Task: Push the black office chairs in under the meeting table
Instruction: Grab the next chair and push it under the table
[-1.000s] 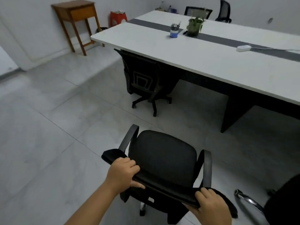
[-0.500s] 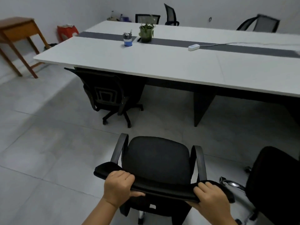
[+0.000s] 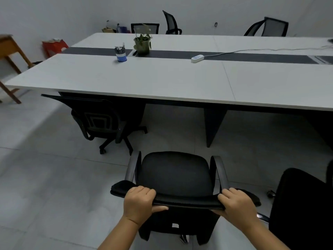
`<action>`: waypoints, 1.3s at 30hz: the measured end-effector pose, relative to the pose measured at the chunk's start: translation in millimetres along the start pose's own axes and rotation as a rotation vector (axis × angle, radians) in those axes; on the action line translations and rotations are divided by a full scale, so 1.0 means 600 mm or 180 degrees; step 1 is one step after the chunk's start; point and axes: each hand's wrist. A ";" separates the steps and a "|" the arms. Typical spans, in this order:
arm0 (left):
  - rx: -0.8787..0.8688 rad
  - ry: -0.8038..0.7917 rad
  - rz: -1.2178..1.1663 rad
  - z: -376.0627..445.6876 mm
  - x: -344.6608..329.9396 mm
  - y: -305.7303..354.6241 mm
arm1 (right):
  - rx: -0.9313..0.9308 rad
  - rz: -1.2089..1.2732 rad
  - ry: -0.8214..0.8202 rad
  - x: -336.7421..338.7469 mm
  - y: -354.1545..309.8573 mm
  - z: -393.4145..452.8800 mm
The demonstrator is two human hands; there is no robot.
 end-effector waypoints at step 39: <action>-0.0324 -0.0344 -0.0326 0.508 -0.352 -0.113 | -0.0449 -0.0233 0.0250 -0.253 0.359 0.358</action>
Point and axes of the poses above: each hand's wrist, its own z-axis towards the middle knuckle, its own x-axis out of the back of the hand, y = z × x, and after that the axes turned 2 degrees about x, right-handed
